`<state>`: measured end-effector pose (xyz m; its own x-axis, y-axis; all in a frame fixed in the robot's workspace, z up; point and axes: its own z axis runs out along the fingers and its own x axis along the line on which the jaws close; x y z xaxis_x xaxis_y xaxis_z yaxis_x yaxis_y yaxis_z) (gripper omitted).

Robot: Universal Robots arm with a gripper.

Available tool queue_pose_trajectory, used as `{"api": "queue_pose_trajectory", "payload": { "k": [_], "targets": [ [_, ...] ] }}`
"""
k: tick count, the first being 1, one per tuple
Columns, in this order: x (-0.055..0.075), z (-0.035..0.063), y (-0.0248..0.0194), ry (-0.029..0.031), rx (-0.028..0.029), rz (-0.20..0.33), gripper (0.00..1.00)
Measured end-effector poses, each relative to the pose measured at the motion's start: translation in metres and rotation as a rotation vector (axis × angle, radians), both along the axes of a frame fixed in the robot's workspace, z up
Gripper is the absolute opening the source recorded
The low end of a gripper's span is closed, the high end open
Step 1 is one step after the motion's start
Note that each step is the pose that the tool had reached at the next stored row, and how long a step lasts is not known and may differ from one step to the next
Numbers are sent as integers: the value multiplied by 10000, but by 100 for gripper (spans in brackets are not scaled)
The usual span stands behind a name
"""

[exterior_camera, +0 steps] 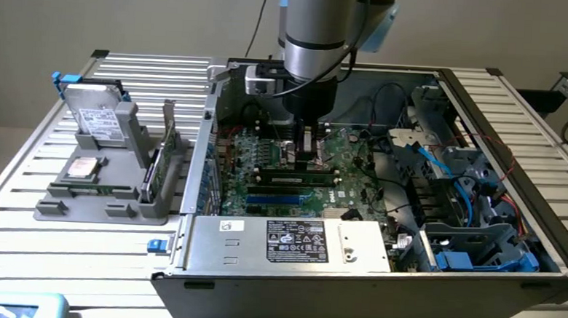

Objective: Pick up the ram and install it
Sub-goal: 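Press down the ram until it locks into place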

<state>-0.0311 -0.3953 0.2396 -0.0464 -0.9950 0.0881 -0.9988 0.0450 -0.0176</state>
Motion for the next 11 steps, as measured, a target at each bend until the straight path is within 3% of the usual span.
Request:
{"api": "queue_pose_trajectory", "payload": {
  "k": [8, 11],
  "targets": [
    [1, 0, 0, 0, 2, 0, 11],
    [1, 1, -1, 1, 0, -250, 11]
  ]
}}
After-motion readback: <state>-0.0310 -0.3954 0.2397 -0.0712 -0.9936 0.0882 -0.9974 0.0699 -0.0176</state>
